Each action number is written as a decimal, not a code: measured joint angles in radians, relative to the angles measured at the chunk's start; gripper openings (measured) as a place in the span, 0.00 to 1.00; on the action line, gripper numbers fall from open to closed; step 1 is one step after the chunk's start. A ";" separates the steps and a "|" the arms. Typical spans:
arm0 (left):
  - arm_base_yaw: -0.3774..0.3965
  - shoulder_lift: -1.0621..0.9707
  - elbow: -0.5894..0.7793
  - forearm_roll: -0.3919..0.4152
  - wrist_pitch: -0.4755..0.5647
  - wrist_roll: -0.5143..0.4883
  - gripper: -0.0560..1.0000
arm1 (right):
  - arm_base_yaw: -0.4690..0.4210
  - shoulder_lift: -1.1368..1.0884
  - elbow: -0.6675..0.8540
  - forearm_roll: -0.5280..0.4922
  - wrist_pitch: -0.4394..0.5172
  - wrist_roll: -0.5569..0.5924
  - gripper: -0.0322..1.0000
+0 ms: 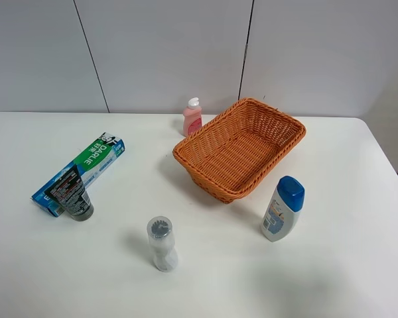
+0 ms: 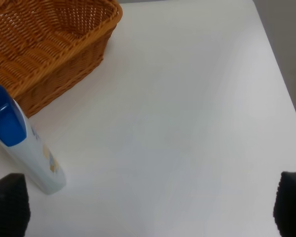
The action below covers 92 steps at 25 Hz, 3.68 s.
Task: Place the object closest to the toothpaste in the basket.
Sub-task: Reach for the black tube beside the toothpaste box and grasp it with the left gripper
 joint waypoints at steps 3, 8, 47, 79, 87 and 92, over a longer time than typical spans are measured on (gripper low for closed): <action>0.000 0.000 0.000 0.000 0.000 0.000 0.99 | 0.000 0.000 0.000 0.000 0.000 0.000 0.99; 0.000 0.000 0.000 0.000 0.000 0.000 0.99 | 0.000 0.000 0.000 0.000 0.000 0.000 0.99; 0.000 0.372 -0.134 -0.040 -0.201 0.039 0.99 | 0.000 0.000 0.000 0.000 0.000 0.000 0.99; -0.197 1.439 -0.177 -0.323 -0.659 0.488 0.99 | 0.000 0.000 0.000 0.000 0.000 0.000 0.99; -0.197 1.552 -0.178 -0.278 -0.706 0.494 0.99 | 0.000 0.000 0.000 0.000 0.000 0.000 0.99; -0.197 1.586 -0.178 -0.267 -0.721 0.494 0.99 | 0.000 0.000 0.000 0.000 0.000 0.000 0.99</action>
